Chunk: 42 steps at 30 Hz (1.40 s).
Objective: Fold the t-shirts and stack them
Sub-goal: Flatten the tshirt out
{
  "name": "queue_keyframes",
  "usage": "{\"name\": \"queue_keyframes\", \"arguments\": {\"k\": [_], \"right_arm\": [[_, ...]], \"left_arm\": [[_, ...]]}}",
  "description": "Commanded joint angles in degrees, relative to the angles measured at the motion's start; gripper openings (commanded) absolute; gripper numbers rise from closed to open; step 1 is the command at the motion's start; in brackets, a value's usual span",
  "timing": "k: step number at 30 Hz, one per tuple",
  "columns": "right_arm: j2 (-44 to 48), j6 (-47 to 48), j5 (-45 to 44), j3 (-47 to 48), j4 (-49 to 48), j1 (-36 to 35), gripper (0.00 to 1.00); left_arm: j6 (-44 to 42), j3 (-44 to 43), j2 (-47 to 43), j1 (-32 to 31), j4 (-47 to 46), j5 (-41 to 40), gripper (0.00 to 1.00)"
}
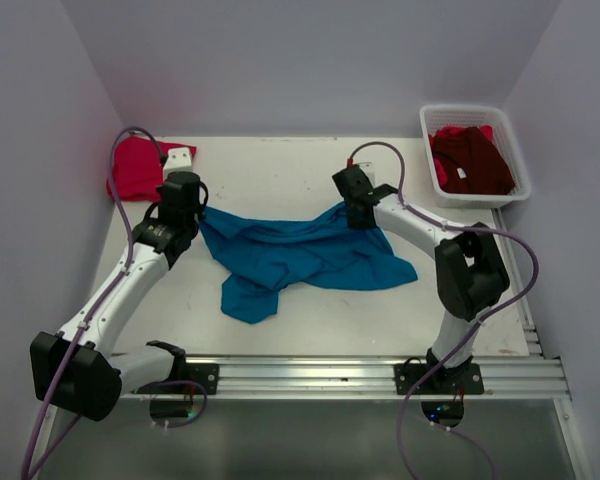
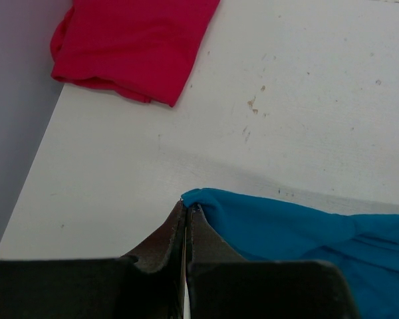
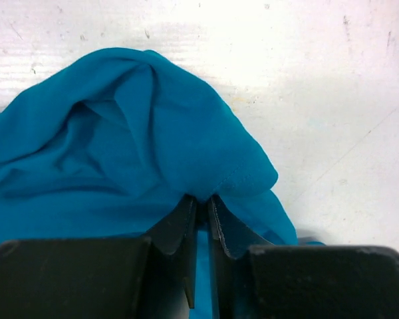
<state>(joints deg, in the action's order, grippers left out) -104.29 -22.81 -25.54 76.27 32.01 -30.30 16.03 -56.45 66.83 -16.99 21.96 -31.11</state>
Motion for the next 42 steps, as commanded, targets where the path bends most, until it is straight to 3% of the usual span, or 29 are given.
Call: {"name": "queue_keyframes", "arguments": {"k": [1,8,15,18,20,26,33,42], "right_arm": [[1.0,0.7,-2.1,1.9,1.5,0.2,0.11],[-2.3,0.5,-1.5,2.0,0.8,0.2,0.20],[-3.4,0.7,-2.1,2.0,0.3,0.3,0.18],[-3.8,0.5,-2.2,1.9,0.1,0.3,0.11],[-4.0,0.5,-2.3,1.8,0.0,0.2,0.01],[-2.2,0.4,-2.1,1.4,0.6,0.2,0.00],[12.1,0.7,-3.8,0.6,3.1,0.3,0.00],[26.5,3.3,-7.4,6.9,7.6,0.2,0.00]], "left_arm": [[1.9,0.1,-1.1,0.4,-1.0,0.4,0.00],[1.4,0.6,-2.1,0.4,-0.9,-0.1,0.00],[1.5,1.0,-2.1,0.4,-1.0,0.0,0.00],[1.5,1.1,-2.1,0.4,-1.0,0.0,0.00],[1.5,1.1,-2.2,0.4,-0.9,0.0,0.00],[1.3,1.3,-2.5,0.4,-0.8,0.2,0.00],[-0.7,0.2,-5.2,0.4,-1.0,3.6,0.00],[-3.0,-11.6,-8.3,0.4,4.3,6.8,0.00]]}}
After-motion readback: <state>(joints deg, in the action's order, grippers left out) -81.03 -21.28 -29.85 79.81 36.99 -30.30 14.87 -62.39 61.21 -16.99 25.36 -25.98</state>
